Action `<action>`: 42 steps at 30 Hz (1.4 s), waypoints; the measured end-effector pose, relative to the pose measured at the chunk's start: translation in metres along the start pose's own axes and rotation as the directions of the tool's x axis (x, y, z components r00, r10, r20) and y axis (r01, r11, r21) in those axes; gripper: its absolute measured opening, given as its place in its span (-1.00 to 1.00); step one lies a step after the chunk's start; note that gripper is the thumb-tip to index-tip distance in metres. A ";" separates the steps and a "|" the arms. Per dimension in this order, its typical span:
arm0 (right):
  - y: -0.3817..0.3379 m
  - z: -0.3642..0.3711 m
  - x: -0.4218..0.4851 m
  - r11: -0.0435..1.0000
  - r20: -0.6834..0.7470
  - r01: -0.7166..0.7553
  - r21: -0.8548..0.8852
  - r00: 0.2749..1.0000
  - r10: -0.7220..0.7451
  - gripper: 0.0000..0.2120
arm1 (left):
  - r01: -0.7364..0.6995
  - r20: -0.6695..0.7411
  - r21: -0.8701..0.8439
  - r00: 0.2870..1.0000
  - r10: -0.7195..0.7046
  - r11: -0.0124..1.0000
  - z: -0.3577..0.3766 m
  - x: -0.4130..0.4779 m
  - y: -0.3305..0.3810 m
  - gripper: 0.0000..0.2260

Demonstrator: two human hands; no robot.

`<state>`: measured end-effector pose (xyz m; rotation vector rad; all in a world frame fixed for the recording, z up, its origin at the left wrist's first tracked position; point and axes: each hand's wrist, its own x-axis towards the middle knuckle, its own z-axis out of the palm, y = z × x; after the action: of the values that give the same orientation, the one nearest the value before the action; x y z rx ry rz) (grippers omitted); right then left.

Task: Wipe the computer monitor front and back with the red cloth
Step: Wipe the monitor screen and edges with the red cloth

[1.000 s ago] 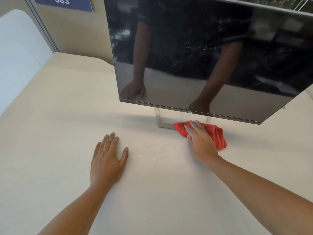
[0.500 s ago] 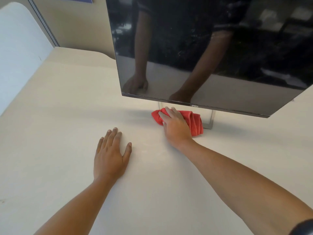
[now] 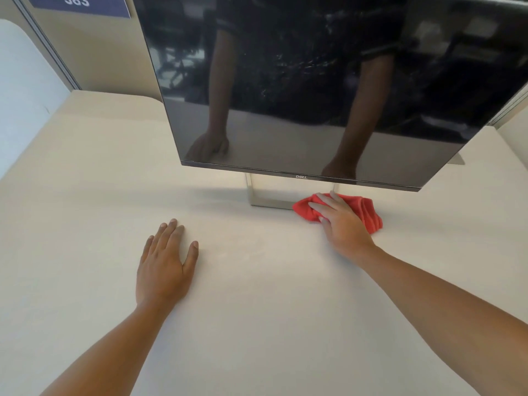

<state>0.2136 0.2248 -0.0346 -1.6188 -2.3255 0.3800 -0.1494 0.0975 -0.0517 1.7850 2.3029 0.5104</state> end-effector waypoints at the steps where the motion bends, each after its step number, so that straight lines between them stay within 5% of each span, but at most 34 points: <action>1: 0.002 0.000 -0.001 1.000 -0.004 -0.005 0.006 1.000 0.005 -0.59 | 0.001 -0.001 0.001 1.000 -0.001 1.000 0.000 0.000 0.000 -0.41; 19: -0.145 0.061 0.050 0.995 -0.007 0.100 -0.010 0.995 -0.100 -0.59 | -0.013 -0.007 0.010 1.000 0.013 1.000 -0.001 0.003 0.000 -0.38; 28: -0.137 0.042 0.044 0.989 0.031 0.098 0.108 0.994 -0.102 -0.51 | -0.019 0.012 -0.017 1.000 0.019 1.000 -0.002 0.003 -0.003 -0.36; 32: -0.142 0.023 0.010 0.985 -0.062 0.124 0.123 0.991 -0.117 -0.50 | -0.004 -0.025 -0.243 1.000 -0.002 0.970 -0.011 -0.008 0.021 -0.53; 34: -0.147 0.015 -0.008 0.980 -0.111 0.134 0.147 0.987 -0.118 -0.53 | 0.129 0.081 -0.558 0.992 -0.101 0.820 -0.021 -0.020 0.053 -0.66; 36: -0.156 0.007 -0.027 0.971 -0.144 0.118 0.209 0.986 -0.089 -0.57 | 0.358 0.335 -0.784 0.932 -0.140 0.507 -0.035 -0.031 0.089 -0.68; 39: -0.179 -0.009 -0.060 0.959 -0.067 0.055 0.278 0.997 -0.038 -0.51 | 0.576 0.579 -0.814 0.814 0.043 0.075 -0.052 -0.046 0.127 -0.66; 42: -0.191 -0.030 -0.088 0.919 0.089 0.017 0.393 0.994 -0.057 -0.31 | 0.597 0.595 -0.802 0.801 0.068 0.000 -0.062 -0.055 0.134 -0.74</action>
<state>0.0885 0.0797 0.0569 -1.3838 -2.1631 0.8742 -0.0360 0.0641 0.0524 0.5004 1.1054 1.0599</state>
